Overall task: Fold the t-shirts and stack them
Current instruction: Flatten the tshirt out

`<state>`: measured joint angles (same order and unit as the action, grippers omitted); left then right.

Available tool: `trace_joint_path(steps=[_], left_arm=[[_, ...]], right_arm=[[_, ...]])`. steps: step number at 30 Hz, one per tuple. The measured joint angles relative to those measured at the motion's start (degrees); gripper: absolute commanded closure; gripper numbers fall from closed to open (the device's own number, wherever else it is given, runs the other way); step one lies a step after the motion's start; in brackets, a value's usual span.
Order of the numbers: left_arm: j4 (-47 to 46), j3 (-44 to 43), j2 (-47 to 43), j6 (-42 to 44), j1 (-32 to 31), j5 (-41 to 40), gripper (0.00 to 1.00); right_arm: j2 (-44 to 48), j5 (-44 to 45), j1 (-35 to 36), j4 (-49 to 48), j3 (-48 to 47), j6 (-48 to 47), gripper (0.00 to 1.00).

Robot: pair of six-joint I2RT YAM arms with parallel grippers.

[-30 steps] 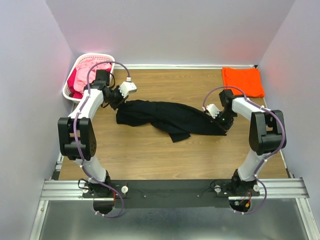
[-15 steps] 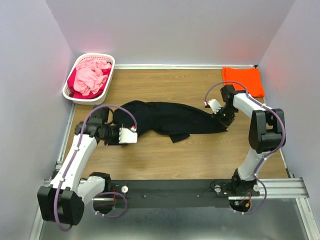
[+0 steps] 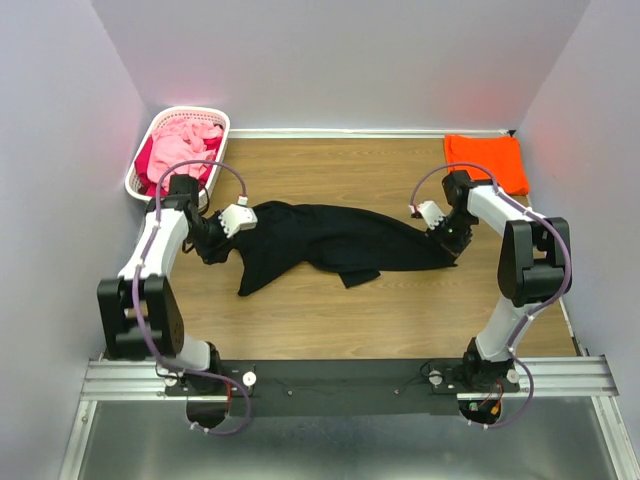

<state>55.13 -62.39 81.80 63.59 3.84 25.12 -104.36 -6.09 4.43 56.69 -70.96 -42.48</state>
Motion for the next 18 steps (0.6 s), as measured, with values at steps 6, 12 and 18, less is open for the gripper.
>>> trace_joint_path(steps=[6, 12, 18], left_arm=[[-3.23, -1.03, 8.28, -9.01, 2.75, 2.58, 0.48], [-6.88, -3.63, 14.67, -14.08, 2.75, 5.92, 0.42], [-8.94, -4.94, 20.83, -17.68, 2.75, 8.39, 0.42]], right_arm=[[0.00, -0.42, 0.00, 0.20, 0.63, 0.07, 0.99], [0.00, -0.46, 0.00, 0.28, 0.63, 0.33, 0.99], [0.00, -0.44, 0.00, 0.35, 0.66, 0.46, 0.99]])
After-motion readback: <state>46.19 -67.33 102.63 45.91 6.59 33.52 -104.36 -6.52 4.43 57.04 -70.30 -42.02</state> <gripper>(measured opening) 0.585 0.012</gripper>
